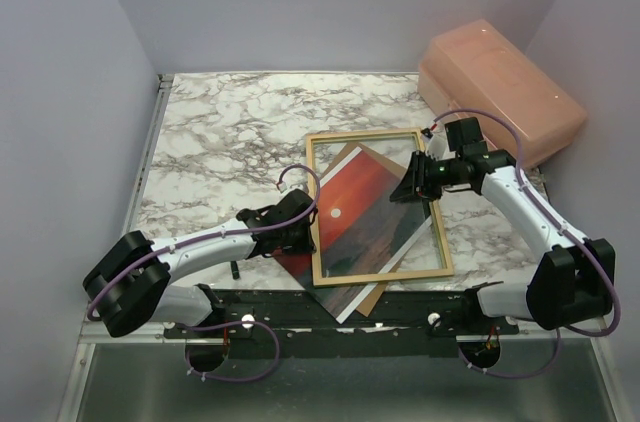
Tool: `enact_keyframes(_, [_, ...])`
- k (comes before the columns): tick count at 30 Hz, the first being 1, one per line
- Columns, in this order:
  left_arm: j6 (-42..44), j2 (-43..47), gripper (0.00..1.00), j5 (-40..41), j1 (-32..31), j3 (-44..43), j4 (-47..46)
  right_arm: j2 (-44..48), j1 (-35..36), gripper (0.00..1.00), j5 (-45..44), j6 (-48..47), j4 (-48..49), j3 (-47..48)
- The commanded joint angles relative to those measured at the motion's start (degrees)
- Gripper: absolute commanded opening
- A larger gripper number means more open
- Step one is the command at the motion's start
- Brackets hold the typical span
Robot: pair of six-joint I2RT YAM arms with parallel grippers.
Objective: Put the photo into the frame
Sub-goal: Place the photo frame item in the photo frame.
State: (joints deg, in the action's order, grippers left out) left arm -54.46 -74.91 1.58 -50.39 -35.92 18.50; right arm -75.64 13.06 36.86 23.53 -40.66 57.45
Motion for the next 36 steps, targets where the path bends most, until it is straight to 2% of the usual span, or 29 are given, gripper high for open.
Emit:
enact_keyframes(1, [1.4,-3.3,0.01,3.0,-0.7,3.5,6.7,0.0,0.5,0.22,5.3,0.4,2.3,-1.0])
enact_keyframes(5, [1.5,-3.1,0.01,3.2,-0.7,3.6,7.0,0.7,0.5,0.1,7.6,1.6,2.6,0.2])
enact_keyframes(12, [1.5,-2.9,0.01,3.2,-0.7,3.6,7.2,1.7,0.4,0.03,14.4,5.4,6.0,0.6])
enact_keyframes(25, [1.6,-3.0,0.01,3.3,-0.7,3.7,7.4,2.0,0.5,0.01,18.4,9.3,10.3,-0.4])
enact_keyframes(36, [1.8,-2.8,0.01,3.5,-0.7,3.4,8.0,1.5,0.5,0.01,19.0,8.4,9.9,-0.8])
